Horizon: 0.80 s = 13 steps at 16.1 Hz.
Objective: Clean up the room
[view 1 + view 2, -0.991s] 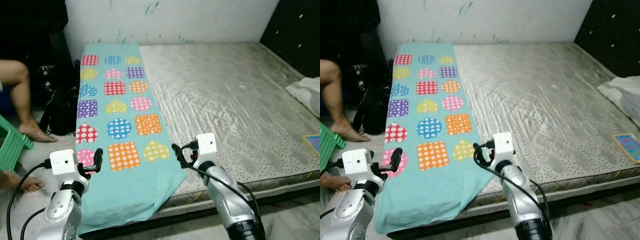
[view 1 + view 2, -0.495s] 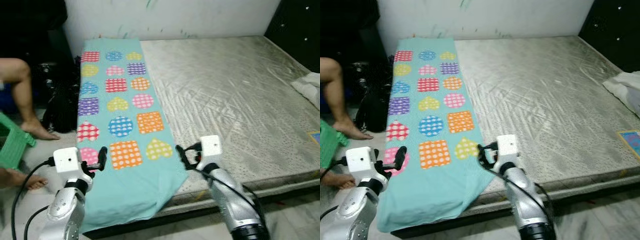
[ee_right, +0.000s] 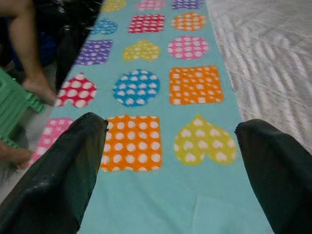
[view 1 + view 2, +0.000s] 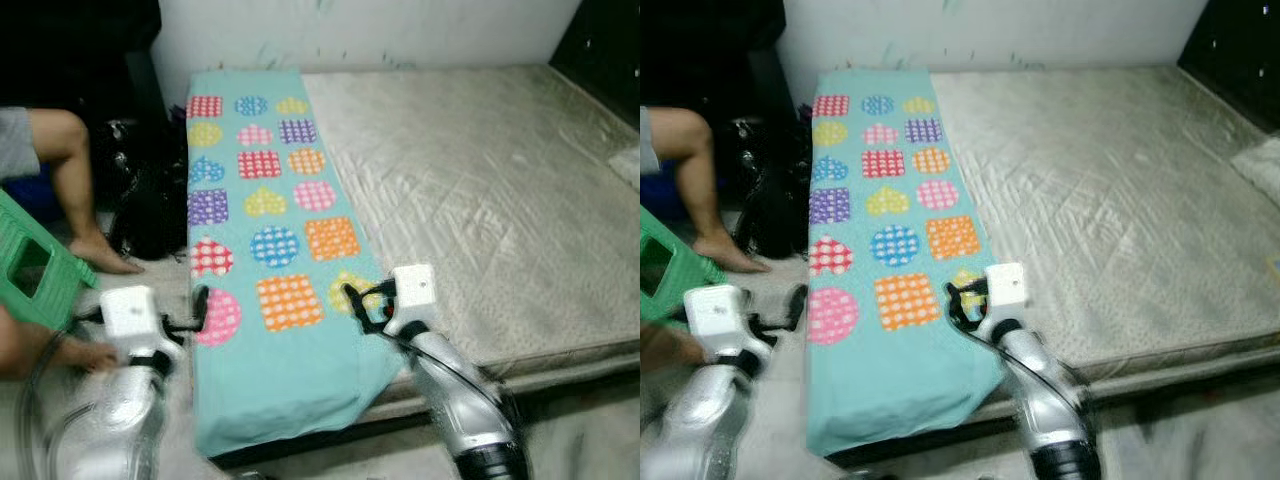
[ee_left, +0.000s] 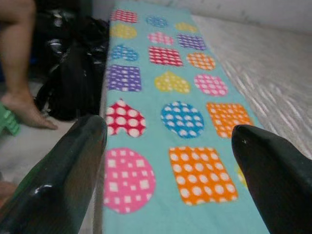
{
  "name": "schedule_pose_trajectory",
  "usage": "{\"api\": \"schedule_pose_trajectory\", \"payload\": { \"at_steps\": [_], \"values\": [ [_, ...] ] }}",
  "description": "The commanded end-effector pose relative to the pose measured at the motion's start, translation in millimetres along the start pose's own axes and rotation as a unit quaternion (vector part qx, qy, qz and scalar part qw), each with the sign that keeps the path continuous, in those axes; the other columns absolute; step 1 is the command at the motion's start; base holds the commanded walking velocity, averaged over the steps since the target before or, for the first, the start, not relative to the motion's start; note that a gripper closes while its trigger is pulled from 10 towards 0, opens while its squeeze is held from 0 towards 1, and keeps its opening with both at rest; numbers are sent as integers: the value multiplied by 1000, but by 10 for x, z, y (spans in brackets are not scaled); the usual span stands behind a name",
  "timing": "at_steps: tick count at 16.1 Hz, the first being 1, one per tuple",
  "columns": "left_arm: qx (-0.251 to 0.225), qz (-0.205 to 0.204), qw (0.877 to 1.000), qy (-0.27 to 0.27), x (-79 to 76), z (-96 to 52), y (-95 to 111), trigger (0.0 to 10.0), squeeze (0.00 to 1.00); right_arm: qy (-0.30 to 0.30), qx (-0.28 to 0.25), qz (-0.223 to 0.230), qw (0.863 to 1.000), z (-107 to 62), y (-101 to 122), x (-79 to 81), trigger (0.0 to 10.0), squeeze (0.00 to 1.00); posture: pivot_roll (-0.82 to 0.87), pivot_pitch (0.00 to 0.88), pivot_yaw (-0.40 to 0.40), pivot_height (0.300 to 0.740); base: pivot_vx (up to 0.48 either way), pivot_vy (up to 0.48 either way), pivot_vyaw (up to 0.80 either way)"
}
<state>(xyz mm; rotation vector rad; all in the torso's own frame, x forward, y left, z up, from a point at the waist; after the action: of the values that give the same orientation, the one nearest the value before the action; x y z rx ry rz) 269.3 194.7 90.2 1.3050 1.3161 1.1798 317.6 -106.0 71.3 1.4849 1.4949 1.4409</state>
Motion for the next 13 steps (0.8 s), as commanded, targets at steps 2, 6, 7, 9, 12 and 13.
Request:
{"api": "schedule_pose_trajectory", "payload": {
  "at_steps": [2,6,7,9,12,13],
  "values": [
    [3,7,1000,7,54,-3,-15,10000,0,-3,-13,2,1000,23,62,0,10000,0,-36,88,-29,740,0,0,0],
    [0,11,1000,12,69,8,-5,10000,0,2,-17,5,1000,28,72,19,10000,0,-34,85,-31,740,0,0,0],
    [0,11,1000,13,70,9,-5,10000,0,3,-18,6,1000,27,77,21,10000,0,-36,84,-31,740,0,0,0],
    [0,12,1000,14,74,8,-5,10000,0,7,-22,7,1000,24,84,40,10000,0,-36,84,-31,740,0,0,0],
    [-2,13,1000,15,72,14,-4,10000,0,15,-23,8,1000,21,75,62,10000,0,-37,79,-30,730,0,0,0],
    [-2,13,1000,16,70,14,-5,10000,0,17,-23,9,1000,21,73,65,10000,0,-36,76,-30,720,0,0,0]
  ]
}}
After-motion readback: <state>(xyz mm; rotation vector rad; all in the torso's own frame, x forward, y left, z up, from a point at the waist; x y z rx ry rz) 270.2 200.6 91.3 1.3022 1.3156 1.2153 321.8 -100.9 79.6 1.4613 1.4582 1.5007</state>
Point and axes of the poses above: a point about 5 cm out from each wrist's last joint towards the gripper, its own z axis pointing out of the wrist towards the gripper, its own y axis along the axis of the wrist's last joint, x = y × z, the point moved 2 cm from there along z, pointing out of the wrist towards the gripper, and after that the axes turned 10 degrees about z, right-handed, at the moved point
